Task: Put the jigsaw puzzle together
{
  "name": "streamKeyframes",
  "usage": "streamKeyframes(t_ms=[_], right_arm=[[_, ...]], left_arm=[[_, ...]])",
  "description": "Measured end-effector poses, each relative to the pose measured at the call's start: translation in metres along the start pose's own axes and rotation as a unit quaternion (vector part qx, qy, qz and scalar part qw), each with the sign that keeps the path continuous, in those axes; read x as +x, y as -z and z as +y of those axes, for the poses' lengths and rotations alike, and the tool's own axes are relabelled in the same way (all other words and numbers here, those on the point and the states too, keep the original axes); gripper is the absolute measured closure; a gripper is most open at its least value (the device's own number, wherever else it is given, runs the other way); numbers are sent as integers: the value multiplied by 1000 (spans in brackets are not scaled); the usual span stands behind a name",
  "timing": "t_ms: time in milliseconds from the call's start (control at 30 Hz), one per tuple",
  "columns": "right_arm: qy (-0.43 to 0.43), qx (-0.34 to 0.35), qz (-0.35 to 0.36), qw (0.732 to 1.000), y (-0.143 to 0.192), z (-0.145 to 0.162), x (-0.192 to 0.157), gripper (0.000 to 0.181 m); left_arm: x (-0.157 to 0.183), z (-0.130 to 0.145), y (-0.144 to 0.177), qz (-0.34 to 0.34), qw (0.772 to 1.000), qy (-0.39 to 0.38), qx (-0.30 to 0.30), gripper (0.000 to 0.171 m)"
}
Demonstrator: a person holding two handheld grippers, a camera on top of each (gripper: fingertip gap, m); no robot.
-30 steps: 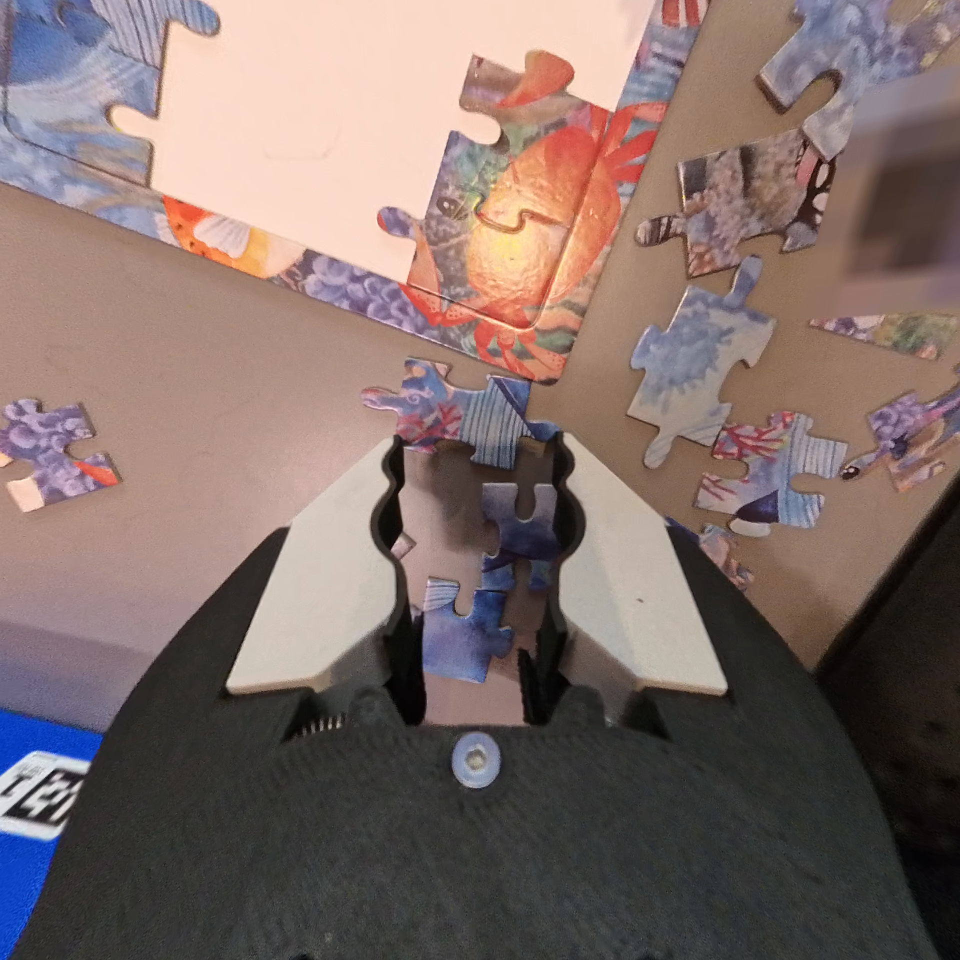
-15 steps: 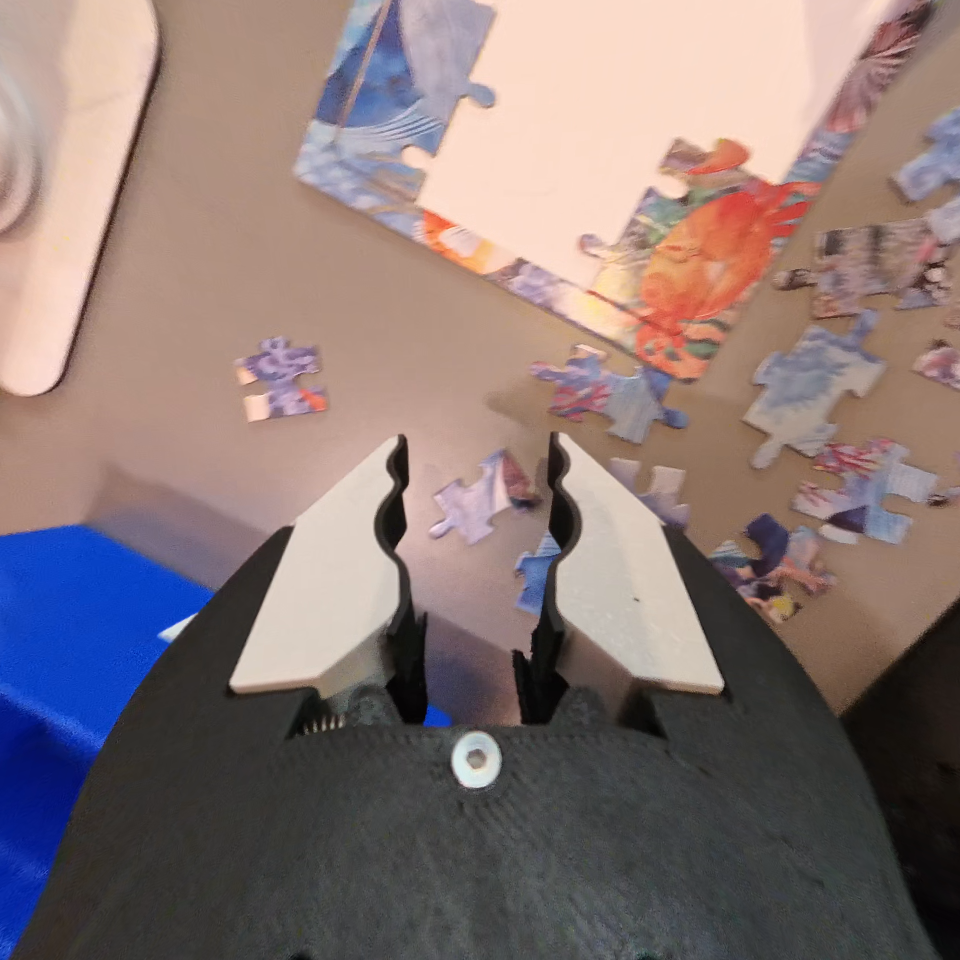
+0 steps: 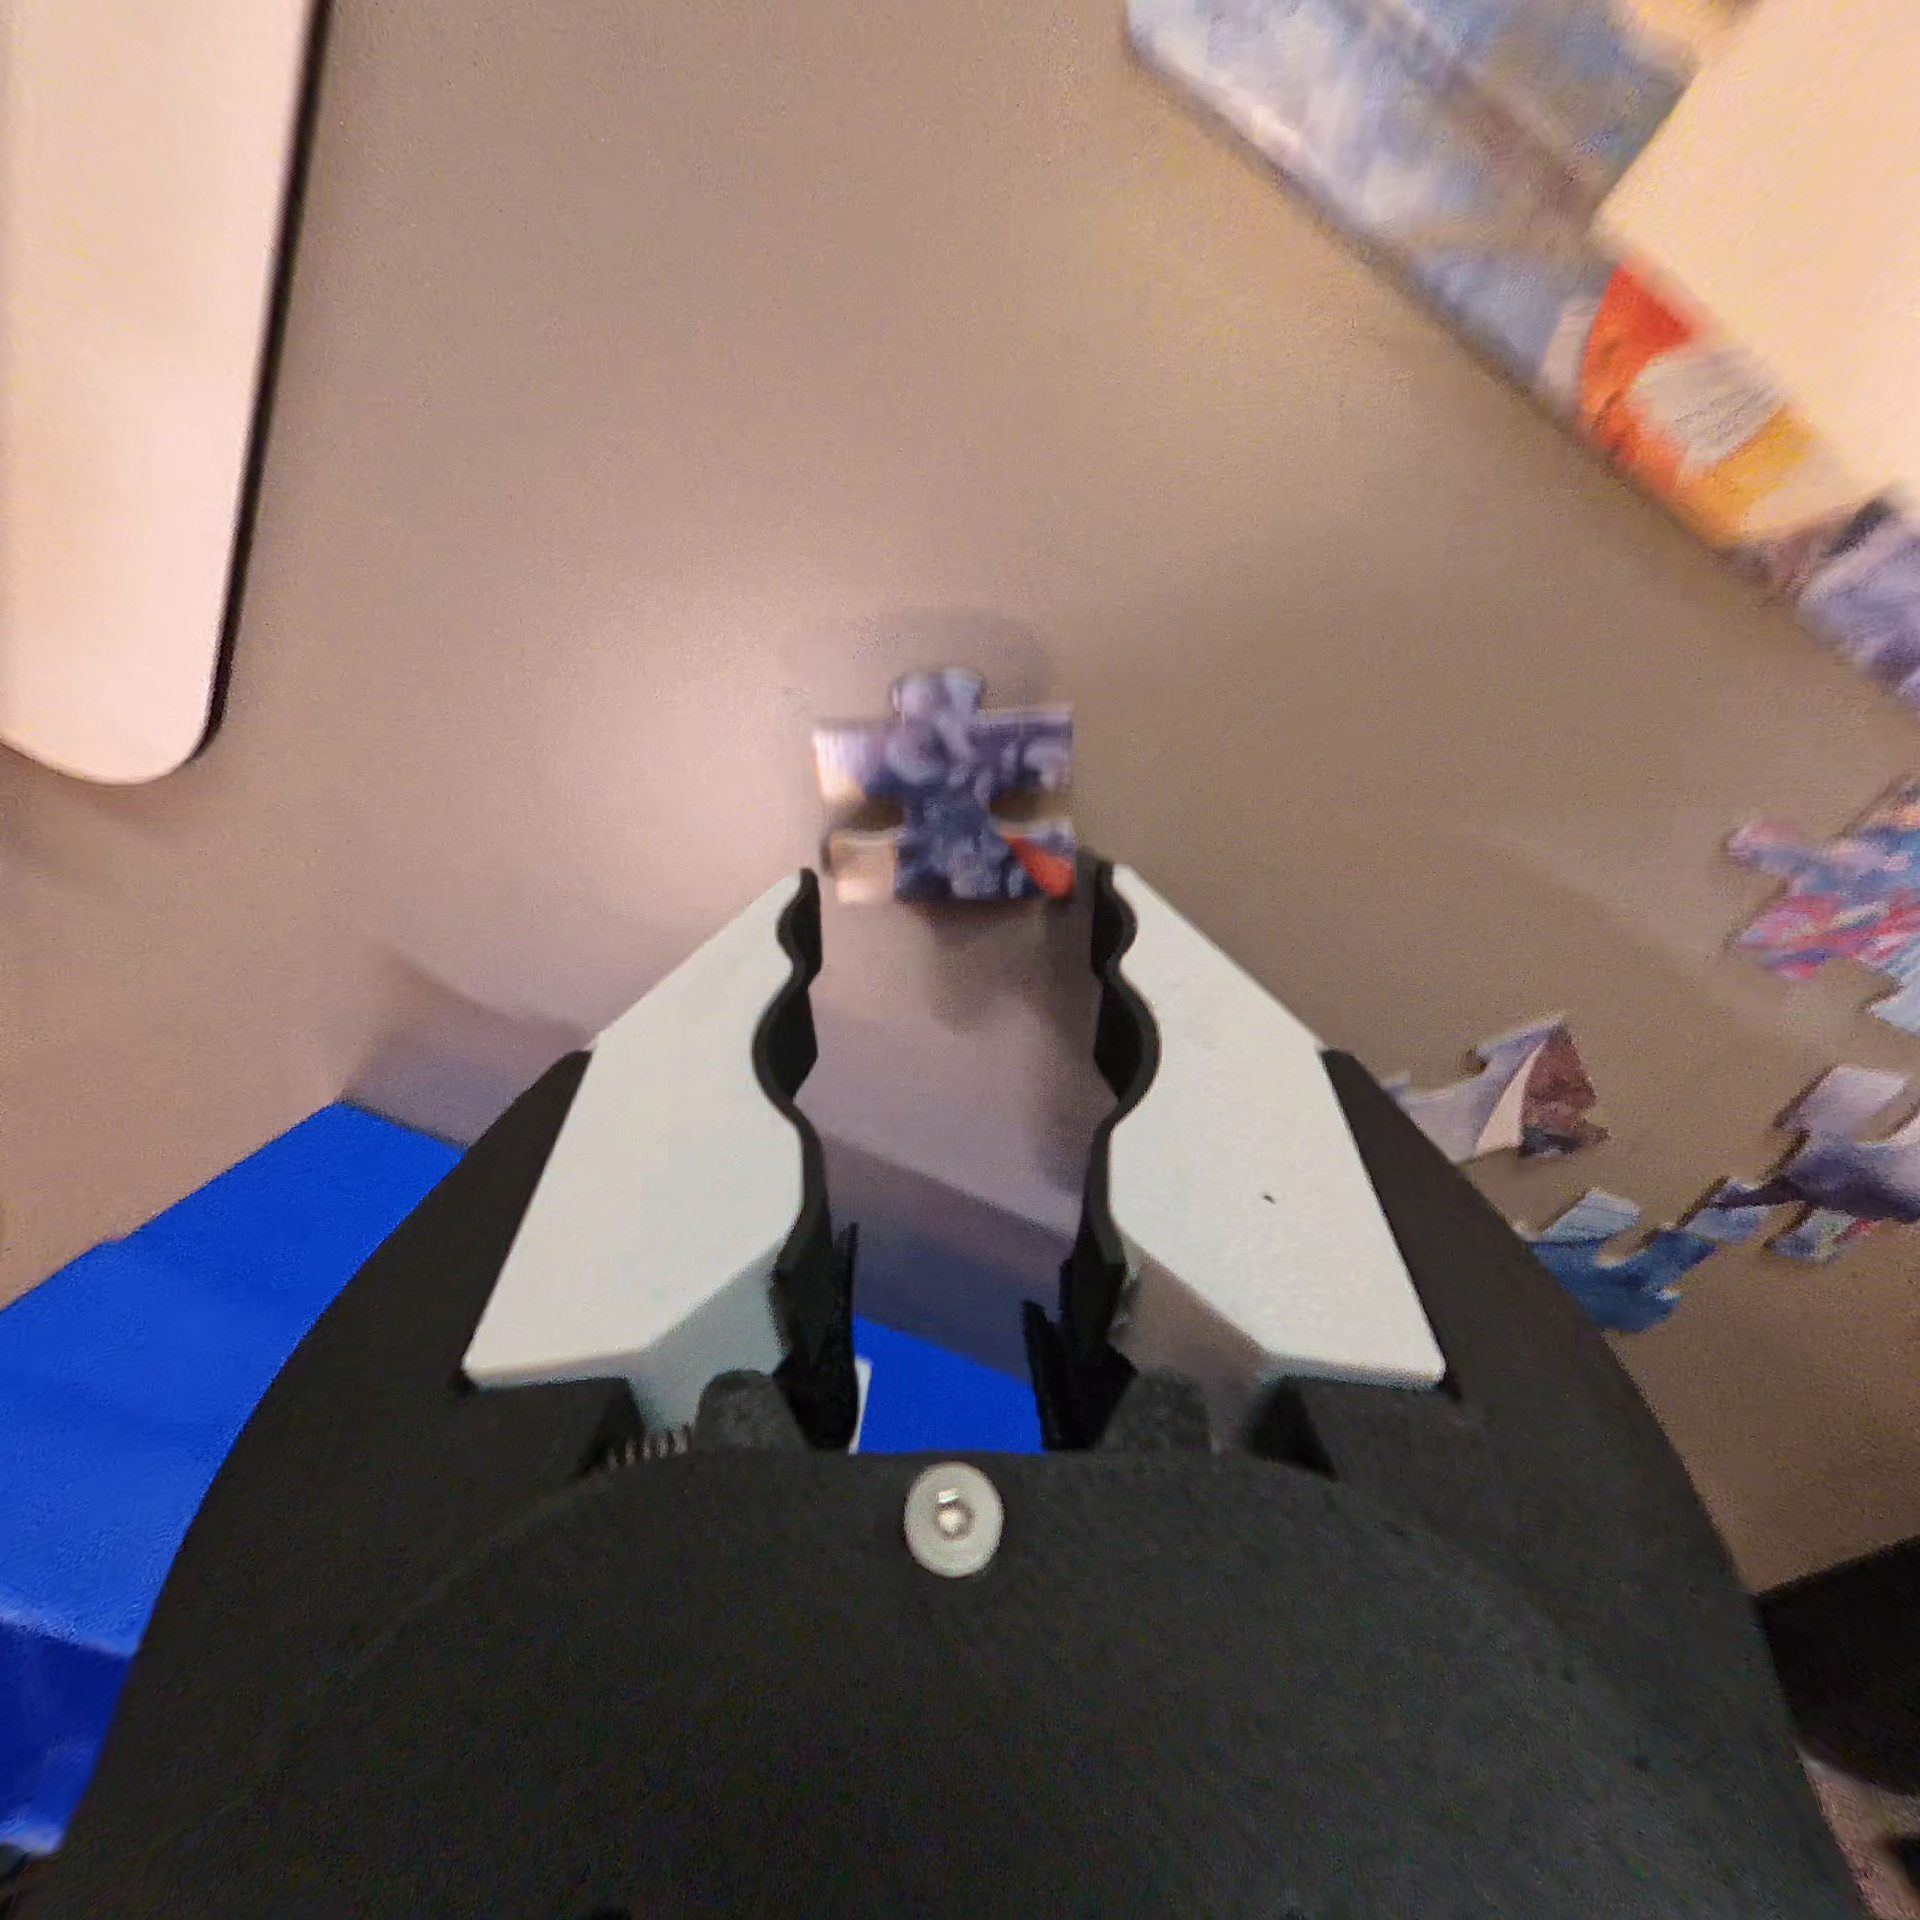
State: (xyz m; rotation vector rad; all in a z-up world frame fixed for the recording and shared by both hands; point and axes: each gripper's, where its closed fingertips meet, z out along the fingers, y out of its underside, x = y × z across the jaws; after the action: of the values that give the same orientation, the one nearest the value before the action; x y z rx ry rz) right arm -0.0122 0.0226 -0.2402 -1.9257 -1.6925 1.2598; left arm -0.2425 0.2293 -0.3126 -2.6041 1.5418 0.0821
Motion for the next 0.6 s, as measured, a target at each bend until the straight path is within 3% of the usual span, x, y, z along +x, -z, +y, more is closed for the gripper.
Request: streamKeyframes(t_ms=[133,333,600], right_arm=[[-4,2,0,1000,2,1,3,181],[-4,2,-1,1000,2,2,3,181],[3,-11,3,1000,2,6,3,181]], left_arm=[[2,-7,-3,49,998,23,12,122],[3,-7,-2,47,998,17,26,126],[5,-6,15,-37,998,-41,40,126]])
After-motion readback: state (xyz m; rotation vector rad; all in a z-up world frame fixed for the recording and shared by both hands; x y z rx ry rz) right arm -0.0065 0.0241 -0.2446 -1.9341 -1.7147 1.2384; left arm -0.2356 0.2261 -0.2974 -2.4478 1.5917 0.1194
